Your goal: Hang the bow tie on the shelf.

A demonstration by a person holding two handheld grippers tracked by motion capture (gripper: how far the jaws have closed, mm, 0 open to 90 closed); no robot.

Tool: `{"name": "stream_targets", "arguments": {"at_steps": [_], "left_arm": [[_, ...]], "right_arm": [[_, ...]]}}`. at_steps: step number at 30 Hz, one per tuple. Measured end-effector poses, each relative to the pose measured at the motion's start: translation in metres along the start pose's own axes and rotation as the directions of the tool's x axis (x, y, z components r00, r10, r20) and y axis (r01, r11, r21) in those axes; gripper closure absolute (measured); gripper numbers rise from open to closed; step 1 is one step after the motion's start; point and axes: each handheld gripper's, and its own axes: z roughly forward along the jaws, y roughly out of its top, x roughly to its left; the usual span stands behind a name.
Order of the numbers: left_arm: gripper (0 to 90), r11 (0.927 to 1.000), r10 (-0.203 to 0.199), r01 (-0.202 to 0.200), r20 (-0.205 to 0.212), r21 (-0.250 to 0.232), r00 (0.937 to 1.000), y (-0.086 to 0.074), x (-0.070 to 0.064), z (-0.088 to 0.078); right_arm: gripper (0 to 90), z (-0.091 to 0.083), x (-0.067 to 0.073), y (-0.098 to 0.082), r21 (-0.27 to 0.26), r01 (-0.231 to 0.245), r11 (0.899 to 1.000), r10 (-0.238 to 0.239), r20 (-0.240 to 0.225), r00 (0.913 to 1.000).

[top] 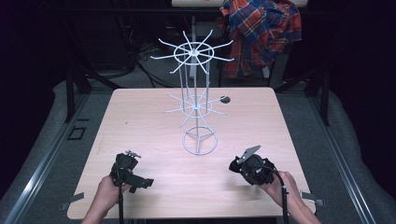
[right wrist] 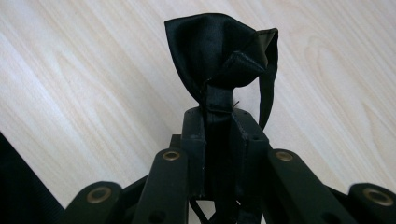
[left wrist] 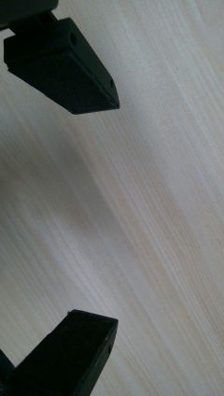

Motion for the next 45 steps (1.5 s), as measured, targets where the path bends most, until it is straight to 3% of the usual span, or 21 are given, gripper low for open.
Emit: {"name": "stream_targets", "arguments": {"at_steps": [7, 13, 20, 33, 45], "left_arm": [[0.0, 0.9999, 0.005, -0.005, 0.003, 0.016, 1.0, 0.002, -0.001, 0.002], [0.0, 1.0, -0.003, 0.003, 0.02, 0.003, 0.9998, 0.002, 0.0, 0.001], [0.0, 0.9999, 0.013, -0.014, 0.016, 0.007, 0.9998, 0.001, -0.001, 0.0], [0.0, 0.9999, 0.008, -0.008, 0.012, 0.01, 0.9999, 0.001, -0.002, 0.001], [0.0, 0.9998, 0.01, -0.011, 0.014, 0.015, 0.9998, 0.001, -0.002, 0.001]], "right_arm": [[76.5, -0.004, -0.01, 0.005, -0.031, -0.04, 0.999, 0.04, 0.016, 0.9991], [76.5, -0.007, -0.013, 0.012, -0.046, -0.038, 0.998, 0.039, 0.025, 0.9989], [76.5, -0.012, -0.017, 0.022, -0.072, -0.045, 0.996, 0.048, 0.04, 0.9981], [76.6, -0.018, -0.026, 0.041, -0.136, -0.058, 0.989, 0.067, 0.062, 0.9958], [76.5, -0.02, -0.034, 0.058, -0.155, -0.06, 0.986, 0.072, 0.073, 0.9948]]}}
